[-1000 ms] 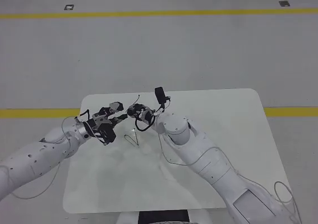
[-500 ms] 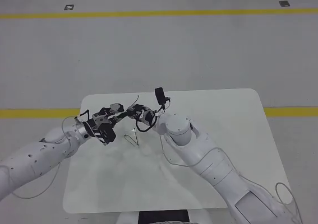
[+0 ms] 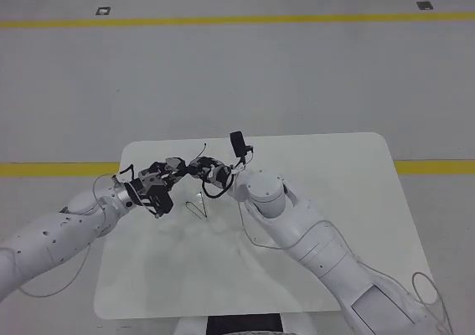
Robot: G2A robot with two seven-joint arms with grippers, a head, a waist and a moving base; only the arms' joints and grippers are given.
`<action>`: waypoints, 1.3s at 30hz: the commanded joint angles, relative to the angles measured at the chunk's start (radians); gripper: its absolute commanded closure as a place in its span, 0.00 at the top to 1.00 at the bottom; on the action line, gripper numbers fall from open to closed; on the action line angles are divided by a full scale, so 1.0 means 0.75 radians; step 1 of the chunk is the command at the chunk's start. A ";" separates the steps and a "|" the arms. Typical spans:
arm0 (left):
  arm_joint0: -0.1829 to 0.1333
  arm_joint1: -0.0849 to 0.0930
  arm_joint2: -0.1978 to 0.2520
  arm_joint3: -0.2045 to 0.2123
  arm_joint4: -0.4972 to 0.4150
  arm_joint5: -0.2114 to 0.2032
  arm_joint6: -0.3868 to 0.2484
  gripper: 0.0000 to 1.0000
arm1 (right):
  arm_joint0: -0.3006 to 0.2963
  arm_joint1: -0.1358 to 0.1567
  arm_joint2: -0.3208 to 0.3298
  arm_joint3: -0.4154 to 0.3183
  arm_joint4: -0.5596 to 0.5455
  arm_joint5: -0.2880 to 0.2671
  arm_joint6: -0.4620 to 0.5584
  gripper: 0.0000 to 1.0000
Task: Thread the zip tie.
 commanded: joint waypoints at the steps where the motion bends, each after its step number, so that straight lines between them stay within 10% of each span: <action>1: 0.000 0.000 0.000 0.002 0.000 0.000 0.004 0.15 | 0.002 0.001 -0.003 0.001 0.001 0.000 -0.001 0.00; 15: -0.001 -0.004 0.000 0.009 0.000 0.000 0.014 0.03 | 0.016 0.006 -0.022 0.010 0.017 0.000 -0.011 0.00; 26: 0.001 -0.007 0.000 0.012 0.000 0.000 0.015 0.18 | 0.014 0.013 -0.024 -0.008 0.017 0.000 -0.018 0.00; 39: 0.004 -0.015 0.000 0.022 0.000 0.000 0.021 0.00 | 0.019 0.017 -0.039 -0.014 0.019 0.000 -0.016 0.00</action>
